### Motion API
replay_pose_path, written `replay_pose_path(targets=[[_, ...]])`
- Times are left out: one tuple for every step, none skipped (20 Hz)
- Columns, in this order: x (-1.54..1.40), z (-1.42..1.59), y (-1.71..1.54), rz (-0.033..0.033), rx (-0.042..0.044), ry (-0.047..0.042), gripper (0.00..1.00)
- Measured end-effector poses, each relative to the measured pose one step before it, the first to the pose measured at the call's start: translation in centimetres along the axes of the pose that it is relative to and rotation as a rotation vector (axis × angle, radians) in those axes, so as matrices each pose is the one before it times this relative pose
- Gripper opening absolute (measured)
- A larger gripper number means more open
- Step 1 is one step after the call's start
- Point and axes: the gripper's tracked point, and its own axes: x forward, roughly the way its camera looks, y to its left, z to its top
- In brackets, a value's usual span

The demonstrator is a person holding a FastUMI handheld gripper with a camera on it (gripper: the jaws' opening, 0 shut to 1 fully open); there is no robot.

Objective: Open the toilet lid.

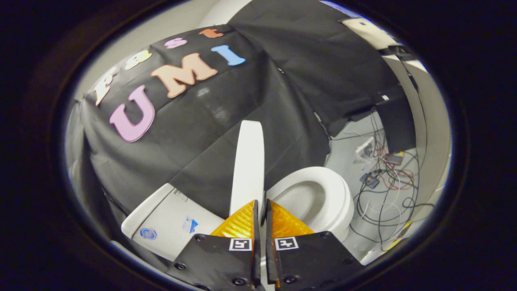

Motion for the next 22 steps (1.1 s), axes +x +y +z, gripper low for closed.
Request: replay_pose_path(targets=[[0.018,0.114,0.847,0.01335,-0.00549,-0.00231,0.07],[-0.183,0.199,0.63,0.01221,-0.00945,-0.00389,0.06],[-0.115,-0.025,0.518,0.01069,-0.02305,0.00336,0.07],[-0.074,0.145,0.538,0.00872,-0.02641,-0.00048,0.07],[-0.072,0.022,0.584,0.01139,-0.02399,0.00522,0.06],[-0.06,0.219,0.786,0.01538,-0.02551,-0.00139,0.06],[0.002,0.133,0.824,0.01469,-0.01677,-0.00354,0.06],[-0.017,0.149,0.811,0.0152,-0.01577,-0.00396,0.07],[0.062,0.112,0.84,0.01683,-0.02171,-0.00117,0.07],[-0.035,0.131,0.904,0.01939,-0.02053,-0.00269,0.08],[-0.04,0.169,1.046,0.02214,-0.0188,-0.00124,0.09],[0.1,0.14,0.917,0.02096,-0.01979,-0.0012,0.1],[0.133,0.093,1.125,0.01887,-0.01726,-0.00024,0.11],[0.204,-0.01,1.029,0.01782,-0.01494,0.00012,0.13],[0.284,-0.014,1.073,0.01823,-0.01395,0.00674,0.13],[-0.07,0.069,1.085,0.02118,-0.01732,0.00185,0.13],[0.223,-0.076,0.984,0.01459,-0.01776,0.00535,0.13],[0.026,0.005,0.901,0.01584,-0.01092,-0.00074,0.13],[0.454,-0.139,0.892,0.01759,0.00041,0.00015,0.13],[0.223,0.093,0.795,0.01375,0.00013,-0.00347,0.13],[0.136,-0.194,0.915,0.01549,-0.00309,0.00124,0.13],[0.175,-0.227,0.922,0.01582,-0.00286,0.00168,0.13]])
